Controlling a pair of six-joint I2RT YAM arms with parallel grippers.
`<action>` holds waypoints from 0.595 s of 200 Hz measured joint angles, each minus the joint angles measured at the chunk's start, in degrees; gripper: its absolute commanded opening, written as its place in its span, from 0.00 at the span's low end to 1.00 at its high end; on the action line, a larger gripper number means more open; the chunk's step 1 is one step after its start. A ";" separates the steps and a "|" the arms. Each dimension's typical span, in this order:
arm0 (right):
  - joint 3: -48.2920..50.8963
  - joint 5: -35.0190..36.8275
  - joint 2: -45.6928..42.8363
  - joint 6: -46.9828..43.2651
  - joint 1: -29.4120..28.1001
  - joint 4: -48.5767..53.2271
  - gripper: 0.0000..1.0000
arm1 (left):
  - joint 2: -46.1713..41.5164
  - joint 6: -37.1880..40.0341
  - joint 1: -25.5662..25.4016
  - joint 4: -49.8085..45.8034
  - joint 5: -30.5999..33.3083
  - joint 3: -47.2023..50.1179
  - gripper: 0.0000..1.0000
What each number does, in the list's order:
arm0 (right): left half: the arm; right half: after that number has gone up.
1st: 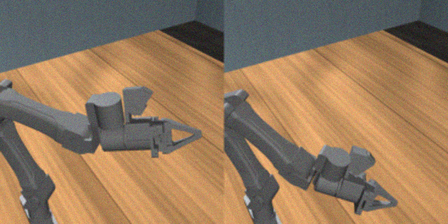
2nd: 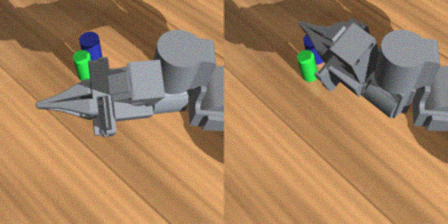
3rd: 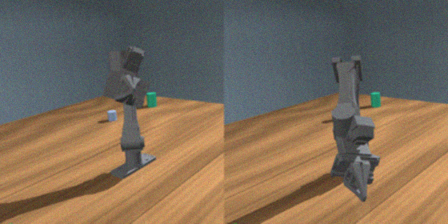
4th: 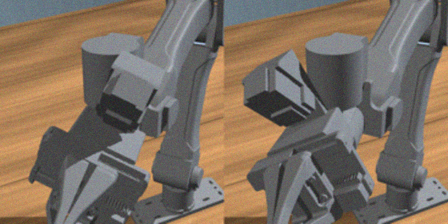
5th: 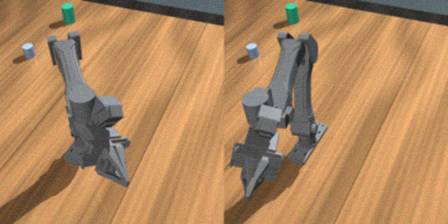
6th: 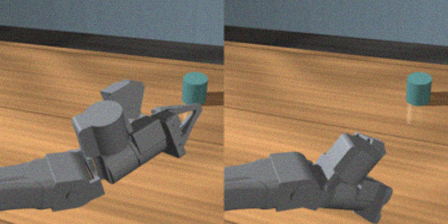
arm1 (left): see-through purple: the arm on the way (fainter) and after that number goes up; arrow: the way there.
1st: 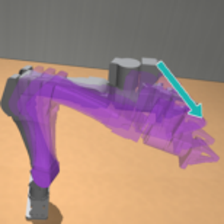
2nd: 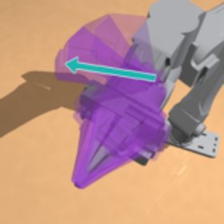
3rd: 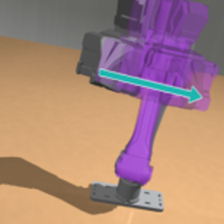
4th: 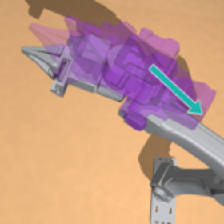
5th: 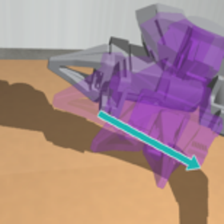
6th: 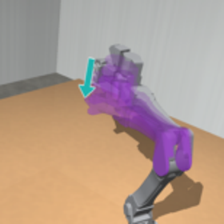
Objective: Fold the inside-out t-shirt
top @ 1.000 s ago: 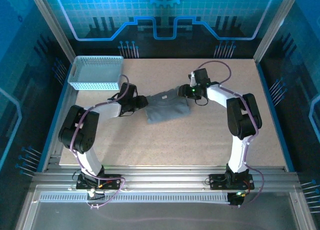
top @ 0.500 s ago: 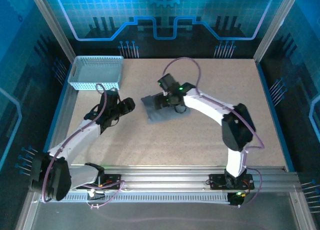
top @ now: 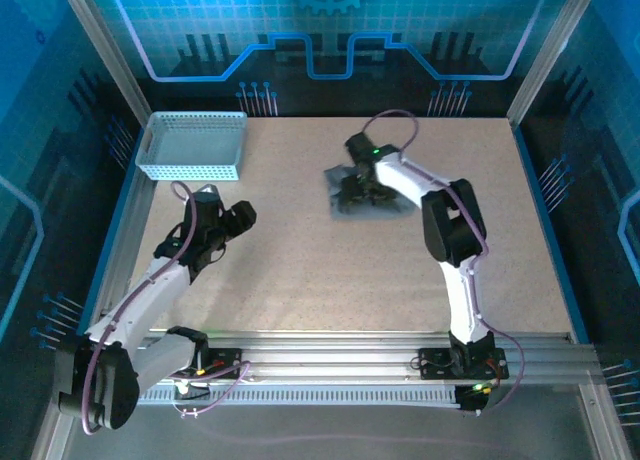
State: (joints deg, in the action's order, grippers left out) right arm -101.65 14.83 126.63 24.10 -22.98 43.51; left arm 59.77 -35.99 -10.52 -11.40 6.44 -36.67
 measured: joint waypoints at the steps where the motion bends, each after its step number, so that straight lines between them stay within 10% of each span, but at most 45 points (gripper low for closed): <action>1: -0.09 0.00 0.02 -0.04 0.35 0.02 0.96 | -0.02 0.02 0.02 0.00 0.00 0.02 0.78; 61: -13.27 0.81 6.75 -9.97 20.41 3.52 0.94 | -2.03 0.15 1.81 -0.85 0.61 0.22 0.80; 119: -16.94 1.57 8.28 -17.14 22.86 4.70 0.97 | -3.32 1.53 4.81 -1.62 3.50 0.24 0.99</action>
State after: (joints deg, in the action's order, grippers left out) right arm -118.58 16.40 134.91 6.96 -0.12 48.21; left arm 56.45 -34.46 -5.72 -13.02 9.93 -36.42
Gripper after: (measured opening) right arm 0.962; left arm 0.908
